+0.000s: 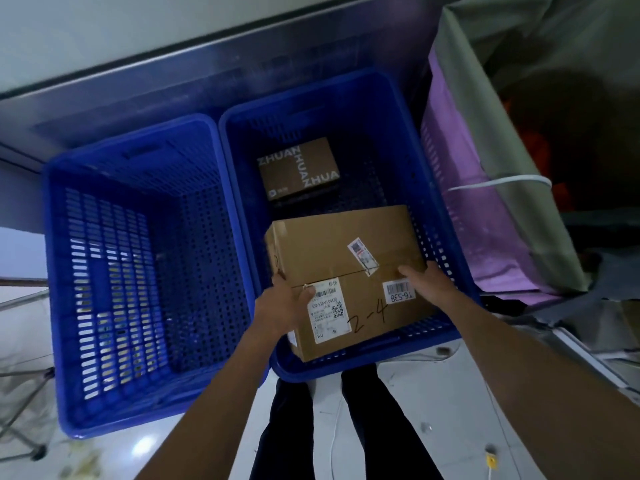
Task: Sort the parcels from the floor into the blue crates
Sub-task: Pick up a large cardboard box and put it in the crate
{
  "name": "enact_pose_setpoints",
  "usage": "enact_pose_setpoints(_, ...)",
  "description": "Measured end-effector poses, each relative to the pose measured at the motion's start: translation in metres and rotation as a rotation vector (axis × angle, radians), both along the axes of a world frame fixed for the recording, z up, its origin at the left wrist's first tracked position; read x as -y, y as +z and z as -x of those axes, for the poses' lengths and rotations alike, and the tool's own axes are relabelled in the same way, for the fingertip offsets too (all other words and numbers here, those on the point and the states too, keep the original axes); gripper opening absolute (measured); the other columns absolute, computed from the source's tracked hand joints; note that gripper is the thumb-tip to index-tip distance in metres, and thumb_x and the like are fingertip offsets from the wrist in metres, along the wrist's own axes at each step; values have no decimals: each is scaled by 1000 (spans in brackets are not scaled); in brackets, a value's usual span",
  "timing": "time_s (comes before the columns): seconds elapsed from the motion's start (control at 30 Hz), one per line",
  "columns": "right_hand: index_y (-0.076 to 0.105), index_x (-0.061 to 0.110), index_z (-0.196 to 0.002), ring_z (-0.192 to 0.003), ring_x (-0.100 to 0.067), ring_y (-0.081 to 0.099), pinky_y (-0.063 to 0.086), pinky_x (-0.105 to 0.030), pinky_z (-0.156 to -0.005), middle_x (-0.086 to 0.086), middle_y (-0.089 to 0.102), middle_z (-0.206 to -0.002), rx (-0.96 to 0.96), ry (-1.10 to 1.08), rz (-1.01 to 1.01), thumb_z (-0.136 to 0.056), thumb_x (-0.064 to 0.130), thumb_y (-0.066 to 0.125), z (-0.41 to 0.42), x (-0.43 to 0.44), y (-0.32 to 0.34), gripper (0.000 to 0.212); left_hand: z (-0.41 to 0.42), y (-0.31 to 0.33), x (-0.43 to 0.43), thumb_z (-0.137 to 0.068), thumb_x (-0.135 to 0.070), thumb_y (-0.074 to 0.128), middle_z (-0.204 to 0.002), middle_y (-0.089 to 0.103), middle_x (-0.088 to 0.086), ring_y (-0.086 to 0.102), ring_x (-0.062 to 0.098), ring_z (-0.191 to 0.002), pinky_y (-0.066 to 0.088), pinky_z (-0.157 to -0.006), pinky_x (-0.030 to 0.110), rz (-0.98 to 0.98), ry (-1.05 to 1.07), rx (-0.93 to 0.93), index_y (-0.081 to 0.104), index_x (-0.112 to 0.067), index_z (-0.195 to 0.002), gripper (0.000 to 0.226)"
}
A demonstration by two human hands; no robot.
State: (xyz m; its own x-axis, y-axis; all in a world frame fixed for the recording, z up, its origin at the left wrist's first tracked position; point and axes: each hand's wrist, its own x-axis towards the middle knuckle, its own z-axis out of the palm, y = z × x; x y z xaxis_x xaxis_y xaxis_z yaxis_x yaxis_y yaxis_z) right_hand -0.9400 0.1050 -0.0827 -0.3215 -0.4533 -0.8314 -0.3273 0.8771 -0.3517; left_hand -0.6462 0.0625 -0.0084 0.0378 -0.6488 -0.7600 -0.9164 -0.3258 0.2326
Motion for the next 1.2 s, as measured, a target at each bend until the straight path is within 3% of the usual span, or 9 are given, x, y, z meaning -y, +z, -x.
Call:
enact_pose_setpoints(0.2,42,5,-136,-103,-30,59,51,-43,-90,-13,59,-120,-92,53,41,-87,55,53,-3,-9,-6,70,1,-20,8,-98,-44,58,-131,57,17,58,33,-115,47,-81,35,-32,69,36,35,-3,-139,63)
enact_pose_setpoints(0.37,44,1,-137,-108,-33,58,51,-42,-89,-16,55,-128,-136,185,49,-84,62,47,-7,-12,-3,81,4,-42,-8,-100,-31,56,-140,51,24,53,35,-127,44,-101,38,-26,-102,228,14,13,-150,78)
enact_pose_setpoints(0.47,44,3,-137,-107,-31,58,51,-40,-86,-15,55,-128,-125,202,22,-86,65,45,-6,-16,-3,81,8,-51,-18,-100,-24,55,-140,53,23,56,30,-127,46,-99,33,-30,-178,272,7,18,-150,81)
enact_pose_setpoints(0.57,45,5,-136,-105,-30,60,52,-42,-87,-14,57,-126,-108,185,25,-81,69,40,-3,-19,-5,85,13,-53,-20,-99,-29,58,-139,54,23,55,30,-128,47,-99,33,-28,-191,272,0,20,-149,90)
enact_pose_setpoints(0.7,41,4,-138,-103,-29,59,50,-38,-84,-12,57,-124,-121,166,-28,-81,58,50,-10,-22,-4,79,10,-52,-14,-91,-42,70,-138,54,19,54,32,-129,46,-101,36,-72,-98,218,11,15,-149,100)
enact_pose_setpoints(0.93,41,5,-135,-109,-31,57,52,-41,-90,-14,50,-131,-161,277,-80,-81,58,57,-15,-26,-5,78,10,-56,-26,-86,-38,73,-136,55,17,53,32,-128,46,-98,35,-143,-50,202,11,14,-148,102)
enact_pose_setpoints(1.03,32,3,-143,-113,-31,55,45,-34,-81,-14,49,-134,-139,312,-125,-89,54,57,-14,-22,-2,78,7,-55,-17,-87,-43,70,-134,56,15,56,30,-124,47,-94,34,-165,-98,200,32,7,-144,84)
enact_pose_setpoints(1.13,43,5,-134,-100,-26,60,48,-34,-74,-10,58,-119,-118,304,-118,-86,51,54,-12,-21,2,67,5,-44,-8,-94,-39,58,-123,64,9,63,25,-111,47,-84,29,-175,-246,171,60,-9,-123,42)
enact_pose_setpoints(1.2,47,6,-129,-97,-25,60,50,-35,-75,-10,60,-115,-119,314,-117,-86,50,53,-13,-22,9,61,5,-35,-6,-95,-36,54,-120,66,9,64,25,-107,46,-79,27,-172,-283,157,64,-11,-117,35)
